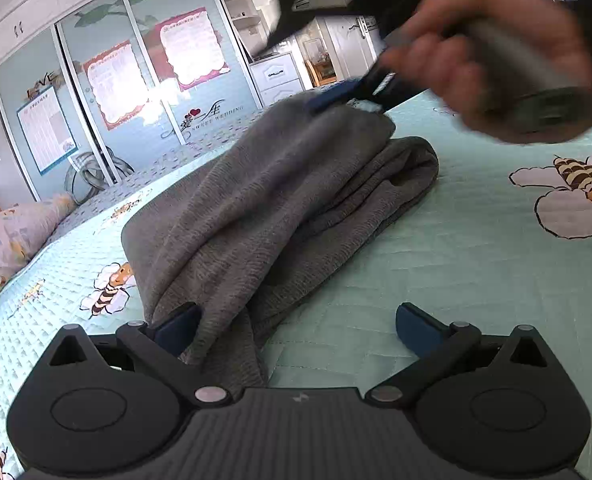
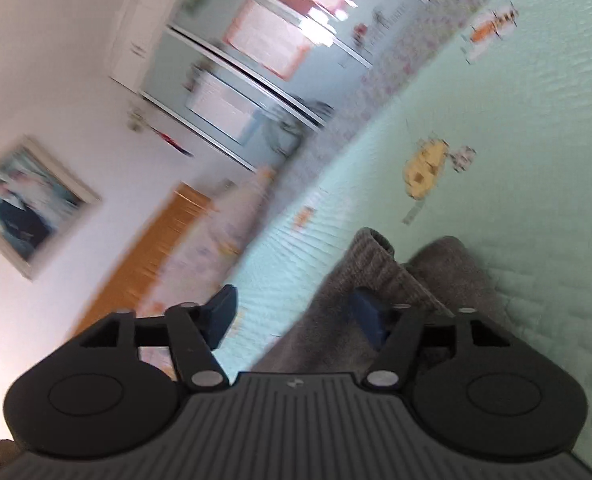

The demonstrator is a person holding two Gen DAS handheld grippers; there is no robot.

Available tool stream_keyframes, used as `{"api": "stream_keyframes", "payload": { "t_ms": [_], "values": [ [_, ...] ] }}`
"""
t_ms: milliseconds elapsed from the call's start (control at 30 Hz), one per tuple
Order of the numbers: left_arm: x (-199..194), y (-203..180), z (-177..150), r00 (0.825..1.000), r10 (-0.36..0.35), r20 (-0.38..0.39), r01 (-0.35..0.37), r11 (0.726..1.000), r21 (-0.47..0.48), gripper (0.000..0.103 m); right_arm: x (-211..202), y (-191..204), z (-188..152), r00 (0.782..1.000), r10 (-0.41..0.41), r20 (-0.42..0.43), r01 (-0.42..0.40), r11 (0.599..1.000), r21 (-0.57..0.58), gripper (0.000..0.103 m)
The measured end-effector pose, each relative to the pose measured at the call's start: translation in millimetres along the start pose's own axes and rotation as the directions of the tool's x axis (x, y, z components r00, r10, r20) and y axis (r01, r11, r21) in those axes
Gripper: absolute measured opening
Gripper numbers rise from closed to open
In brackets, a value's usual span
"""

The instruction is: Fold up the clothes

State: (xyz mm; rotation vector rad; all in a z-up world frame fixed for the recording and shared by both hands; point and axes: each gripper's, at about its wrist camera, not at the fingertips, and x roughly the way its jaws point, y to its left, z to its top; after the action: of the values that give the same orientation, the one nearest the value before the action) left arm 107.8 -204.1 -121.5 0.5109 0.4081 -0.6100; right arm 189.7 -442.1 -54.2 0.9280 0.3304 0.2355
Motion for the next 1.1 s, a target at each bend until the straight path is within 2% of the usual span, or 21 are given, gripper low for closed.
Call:
{"api": "stream_keyframes", "payload": {
  "t_ms": [67, 167, 267, 333, 467, 600, 633, 667, 733, 800, 900, 1000, 1033, 1067, 1100],
  "values": [
    [0.3, -0.5, 0.1, 1.0, 0.0, 0.001, 0.0, 1.0, -0.001, 0.103, -23.5, 6.8, -11.0, 1.0, 0.001, 0.022, 0.0, 0.999, -0.039, 0.085],
    [0.5, -1.1, 0.5, 1.0, 0.001, 0.001, -0.001, 1.0, 0.001, 0.103, -51.2, 11.8, -29.1, 0.999, -0.041, 0.033, 0.045, 0.994, -0.102, 0.085],
    [0.4, -1.7, 0.8, 1.0, 0.003, 0.002, -0.003, 1.0, 0.003, 0.103, -60.4, 11.9, -44.0, 0.99, -0.141, 0.028, 0.144, 0.969, -0.2, 0.079],
    [0.5, -2.4, 1.0, 1.0, 0.005, 0.002, -0.005, 1.0, 0.004, 0.103, -51.4, 12.1, -48.2, 0.978, -0.206, 0.027, 0.205, 0.935, -0.291, 0.072],
    [1.4, -3.2, 1.4, 1.0, 0.006, 0.002, -0.006, 1.0, 0.005, 0.103, -38.1, 17.8, -51.0, 0.951, -0.306, 0.054, 0.292, 0.824, -0.485, 0.064],
    [2.6, -3.9, 1.8, 1.0, 0.006, 0.002, -0.006, 1.0, 0.005, 0.103, -43.5, 25.6, -42.3, 0.949, -0.306, 0.072, 0.282, 0.725, -0.629, 0.064],
    [2.6, -4.4, 1.9, 1.0, 0.007, 0.002, -0.007, 1.0, 0.004, 0.103, -41.1, 27.0, -35.6, 0.95, -0.308, 0.057, 0.267, 0.699, -0.664, 0.064],
    [2.5, -4.9, 2.1, 1.0, 0.007, 0.002, -0.007, 1.0, 0.004, 0.103, -36.2, 26.0, -25.8, 0.952, -0.305, 0.015, 0.233, 0.692, -0.683, 0.064],
    [1.7, -4.9, 2.1, 1.0, 0.006, 0.002, -0.006, 1.0, 0.004, 0.103, -28.8, 23.3, -8.9, 0.953, -0.295, -0.062, 0.171, 0.699, -0.695, 0.064],
    [0.8, -3.1, 2.0, 1.0, 0.005, 0.002, -0.005, 1.0, 0.004, 0.103, -20.2, 15.7, 11.5, 0.955, -0.262, -0.14, 0.105, 0.737, -0.667, 0.064],
    [0.4, -3.4, 2.2, 1.0, 0.005, 0.002, -0.005, 1.0, 0.004, 0.103, -12.4, 10.0, 28.5, 0.954, -0.227, -0.197, 0.054, 0.775, -0.629, 0.065],
    [0.1, -3.8, 2.3, 1.0, 0.004, 0.002, -0.004, 1.0, 0.002, 0.103, -0.2, 0.9, 40.8, 0.941, -0.193, -0.278, -0.004, 0.815, -0.579, 0.065],
    [0.1, -3.9, 2.3, 1.0, 0.004, 0.002, -0.004, 1.0, 0.001, 0.103, 1.1, -1.1, 42.2, 0.935, -0.18, -0.307, -0.026, 0.827, -0.562, 0.058],
    [0.1, -3.9, 2.3, 1.0, 0.003, 0.001, -0.003, 1.0, 0.0, 0.103, 1.3, -1.9, 42.1, 0.932, -0.174, -0.319, -0.036, 0.83, -0.556, 0.04],
    [0.0, -3.7, 2.2, 1.0, 0.003, 0.002, -0.003, 1.0, -0.001, 0.103, 1.4, -2.7, 41.9, 0.929, -0.168, -0.331, -0.045, 0.834, -0.551, 0.034]
  ]
}}
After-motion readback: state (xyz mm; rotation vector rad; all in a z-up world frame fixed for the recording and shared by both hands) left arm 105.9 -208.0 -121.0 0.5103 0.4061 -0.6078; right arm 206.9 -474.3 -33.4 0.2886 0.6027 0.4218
